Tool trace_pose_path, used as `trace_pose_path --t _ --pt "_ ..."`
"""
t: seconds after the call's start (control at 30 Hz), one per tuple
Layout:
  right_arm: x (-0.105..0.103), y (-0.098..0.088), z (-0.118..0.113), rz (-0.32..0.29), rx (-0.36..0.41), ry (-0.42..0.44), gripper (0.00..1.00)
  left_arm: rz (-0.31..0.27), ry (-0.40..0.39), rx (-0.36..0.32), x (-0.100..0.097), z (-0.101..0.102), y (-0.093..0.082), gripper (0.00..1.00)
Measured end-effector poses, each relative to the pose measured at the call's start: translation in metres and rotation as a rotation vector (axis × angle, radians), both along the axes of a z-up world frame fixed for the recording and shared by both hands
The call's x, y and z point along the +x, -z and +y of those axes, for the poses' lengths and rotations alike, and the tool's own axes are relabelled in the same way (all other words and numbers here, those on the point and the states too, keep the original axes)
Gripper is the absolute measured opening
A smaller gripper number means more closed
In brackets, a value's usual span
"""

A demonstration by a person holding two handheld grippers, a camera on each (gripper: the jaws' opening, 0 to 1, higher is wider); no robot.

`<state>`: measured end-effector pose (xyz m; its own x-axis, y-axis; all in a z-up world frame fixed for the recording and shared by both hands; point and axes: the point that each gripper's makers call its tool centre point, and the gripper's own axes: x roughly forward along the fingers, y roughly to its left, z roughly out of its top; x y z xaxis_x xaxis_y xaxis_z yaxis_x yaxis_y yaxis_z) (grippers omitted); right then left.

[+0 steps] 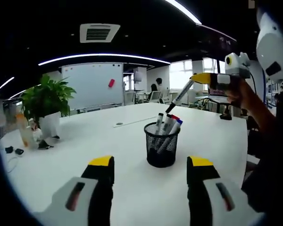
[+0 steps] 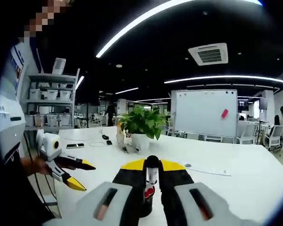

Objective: Pick up the whiteboard markers from the pen holder and place them facing the whiteboard neatly

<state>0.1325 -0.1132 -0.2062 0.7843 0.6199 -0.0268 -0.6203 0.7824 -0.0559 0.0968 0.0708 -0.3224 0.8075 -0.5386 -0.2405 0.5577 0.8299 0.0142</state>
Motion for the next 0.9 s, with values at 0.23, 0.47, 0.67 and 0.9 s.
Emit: trace_pose_path --t 0.23,0.47,0.67,0.9 --pt "0.006 0.000 -0.011 -0.005 -0.009 0.031 0.13 0.001 0.008 0.005 0.000 -0.002 0.000 0.63" --pt "0.010 -0.004 -0.028 -0.022 -0.014 0.077 0.13 0.008 0.016 0.013 0.001 -0.004 0.002 0.63" --pt "0.016 0.002 -0.047 -0.028 -0.035 0.144 0.13 0.007 0.022 0.012 0.003 -0.006 0.001 0.63" --pt "0.019 0.027 -0.059 0.001 -0.074 0.205 0.13 0.009 0.017 0.007 0.004 -0.006 0.002 0.63"
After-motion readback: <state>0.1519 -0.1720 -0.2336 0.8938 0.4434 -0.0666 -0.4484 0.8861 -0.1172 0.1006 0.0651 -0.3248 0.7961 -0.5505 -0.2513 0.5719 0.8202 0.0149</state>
